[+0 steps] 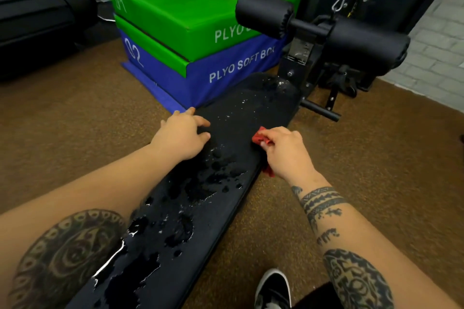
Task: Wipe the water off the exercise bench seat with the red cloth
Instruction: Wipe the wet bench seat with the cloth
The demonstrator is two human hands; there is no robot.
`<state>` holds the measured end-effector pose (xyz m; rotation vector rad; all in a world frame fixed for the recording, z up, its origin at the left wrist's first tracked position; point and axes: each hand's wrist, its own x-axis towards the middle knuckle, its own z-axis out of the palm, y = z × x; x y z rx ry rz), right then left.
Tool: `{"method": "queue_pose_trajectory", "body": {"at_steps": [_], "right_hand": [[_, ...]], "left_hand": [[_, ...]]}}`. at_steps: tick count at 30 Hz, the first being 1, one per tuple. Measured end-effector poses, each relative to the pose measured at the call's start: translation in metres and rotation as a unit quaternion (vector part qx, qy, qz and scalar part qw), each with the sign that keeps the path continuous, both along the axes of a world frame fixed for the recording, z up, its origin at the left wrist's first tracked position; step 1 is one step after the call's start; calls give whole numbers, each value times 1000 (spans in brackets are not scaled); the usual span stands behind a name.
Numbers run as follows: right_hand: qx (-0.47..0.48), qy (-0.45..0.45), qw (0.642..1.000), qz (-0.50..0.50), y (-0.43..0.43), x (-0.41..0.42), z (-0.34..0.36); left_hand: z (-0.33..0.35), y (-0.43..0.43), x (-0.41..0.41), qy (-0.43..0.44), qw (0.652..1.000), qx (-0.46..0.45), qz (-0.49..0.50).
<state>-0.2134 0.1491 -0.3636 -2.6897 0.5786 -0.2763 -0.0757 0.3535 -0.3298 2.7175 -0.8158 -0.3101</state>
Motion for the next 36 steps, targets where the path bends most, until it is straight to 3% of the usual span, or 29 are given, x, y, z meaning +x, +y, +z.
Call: {"method": "queue_pose_trajectory", "body": {"at_steps": [2,5,10,13,15,19,25,32,34,36], "right_hand": [[22,10,1000,-1,-2,-2,-3],[18,-4,1000,-10,1,-2,-2],[-3,23,999,46,22,-8,14],[69,53,989,118,34,-27,29],[173,36,980,87,35,-36,36],[110,-87,990,-21,16,-19,29],[-43,-19,996,73,43,-5,6],[47,30,970,235,47,-46,20],[97,35,970,219,37,-54,24],[109,-33,982,152,27,-52,27]], "left_hand": [[-1,12,-3,25,1000,7,-7],[6,24,-12,79,993,91,-14],[14,22,-20,69,987,141,-19],[13,22,-18,77,988,137,-5],[10,23,-15,77,989,128,-3],[5,24,-12,62,990,123,-4],[7,22,-12,57,991,122,-1],[11,24,-18,57,991,117,0],[10,25,-19,60,991,118,-1],[9,26,-19,60,991,119,-4]]}}
